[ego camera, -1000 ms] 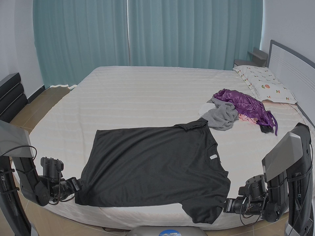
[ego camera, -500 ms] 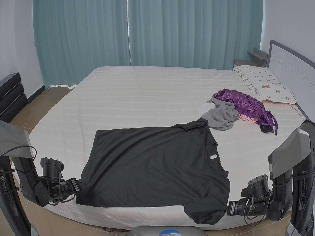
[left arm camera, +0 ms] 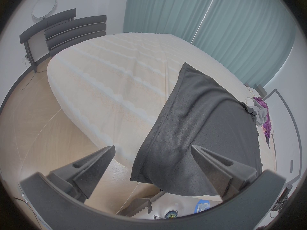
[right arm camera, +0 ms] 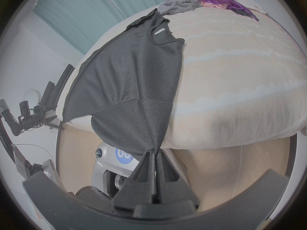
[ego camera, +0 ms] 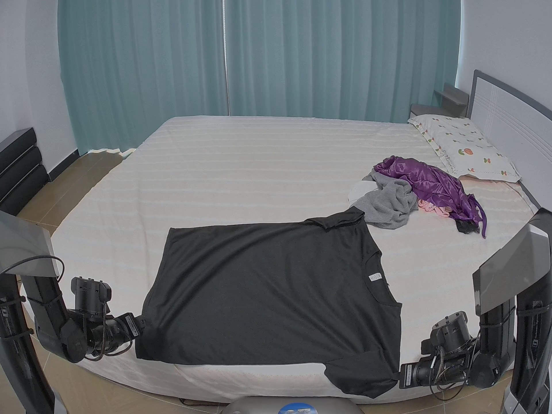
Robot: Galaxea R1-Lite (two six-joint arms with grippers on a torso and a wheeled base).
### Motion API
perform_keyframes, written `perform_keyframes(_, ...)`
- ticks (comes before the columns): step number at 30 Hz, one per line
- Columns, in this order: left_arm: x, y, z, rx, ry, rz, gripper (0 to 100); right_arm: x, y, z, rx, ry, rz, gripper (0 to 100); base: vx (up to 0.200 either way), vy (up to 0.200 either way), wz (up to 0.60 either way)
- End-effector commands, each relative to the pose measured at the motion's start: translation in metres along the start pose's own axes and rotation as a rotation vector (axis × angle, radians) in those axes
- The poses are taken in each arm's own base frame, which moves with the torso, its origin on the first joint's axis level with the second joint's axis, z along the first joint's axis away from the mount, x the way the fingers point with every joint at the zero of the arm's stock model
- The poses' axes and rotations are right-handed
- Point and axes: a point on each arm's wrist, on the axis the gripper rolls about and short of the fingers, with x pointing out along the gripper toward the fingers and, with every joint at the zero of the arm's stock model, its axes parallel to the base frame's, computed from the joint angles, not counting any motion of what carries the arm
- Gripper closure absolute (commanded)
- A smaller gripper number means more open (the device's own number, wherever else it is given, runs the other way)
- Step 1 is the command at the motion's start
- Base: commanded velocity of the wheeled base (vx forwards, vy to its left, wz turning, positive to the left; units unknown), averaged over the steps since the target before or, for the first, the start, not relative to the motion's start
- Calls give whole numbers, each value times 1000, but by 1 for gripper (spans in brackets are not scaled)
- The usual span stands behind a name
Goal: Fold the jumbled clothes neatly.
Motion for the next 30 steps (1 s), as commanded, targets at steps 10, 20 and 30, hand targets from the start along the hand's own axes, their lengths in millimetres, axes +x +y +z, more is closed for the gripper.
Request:
perform_keyframes(10,-1,0,1,-1,-6,-4,0,-5,1,-5,-22,30,-8,0,0,0,0)
perform_keyframes(20,-11,-9,15,-6,-80,-50,0,-15,2,26,101,-229,88,0,0,0,0)
perform_keyframes(30,-13,-15,27,-101,-124,-98,0,-22,-7,41,142,-338,95,0,0,0,0)
